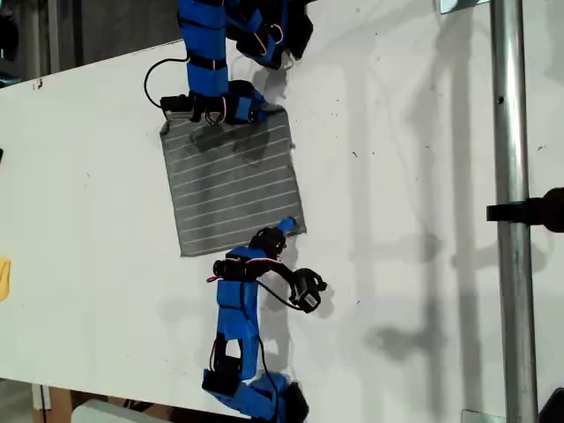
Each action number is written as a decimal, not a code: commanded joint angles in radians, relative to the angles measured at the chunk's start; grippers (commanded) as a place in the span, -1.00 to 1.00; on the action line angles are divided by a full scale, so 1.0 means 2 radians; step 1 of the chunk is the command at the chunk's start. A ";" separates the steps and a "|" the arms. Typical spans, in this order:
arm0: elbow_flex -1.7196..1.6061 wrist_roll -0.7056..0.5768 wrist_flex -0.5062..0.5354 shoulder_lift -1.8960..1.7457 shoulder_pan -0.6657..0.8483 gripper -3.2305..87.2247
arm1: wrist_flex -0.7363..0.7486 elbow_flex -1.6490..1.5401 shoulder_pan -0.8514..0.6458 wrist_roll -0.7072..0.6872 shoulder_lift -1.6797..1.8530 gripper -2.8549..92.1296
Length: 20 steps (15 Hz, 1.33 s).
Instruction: Grasp corners of a towel and fold twice.
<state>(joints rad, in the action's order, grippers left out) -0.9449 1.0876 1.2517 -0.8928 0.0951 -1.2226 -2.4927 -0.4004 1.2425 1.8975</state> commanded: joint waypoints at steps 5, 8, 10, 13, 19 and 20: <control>0.058 0.001 -0.012 0.042 -0.015 -0.43 | 0.008 0.014 0.010 0.001 0.003 -0.94; 0.066 0.008 0.005 0.053 -0.012 -0.46 | 0.016 0.024 0.017 0.002 -0.002 -0.94; 0.066 0.023 0.014 0.059 -0.012 -0.46 | 0.017 0.029 0.018 0.002 -0.002 -0.94; 0.065 0.037 0.020 0.061 -0.013 -0.59 | 0.021 0.032 0.021 0.002 -0.002 -0.94; 0.061 0.067 0.036 0.064 -0.012 -0.99 | 0.025 0.037 0.027 0.002 -0.001 -0.94; 0.061 0.072 0.042 0.064 -0.012 -0.99 | 0.025 0.037 0.027 0.002 -0.001 -0.94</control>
<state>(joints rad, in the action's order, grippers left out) -0.8606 1.2180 1.3085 -0.7532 0.0813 -1.1781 -2.4728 -0.3543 1.2425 1.8929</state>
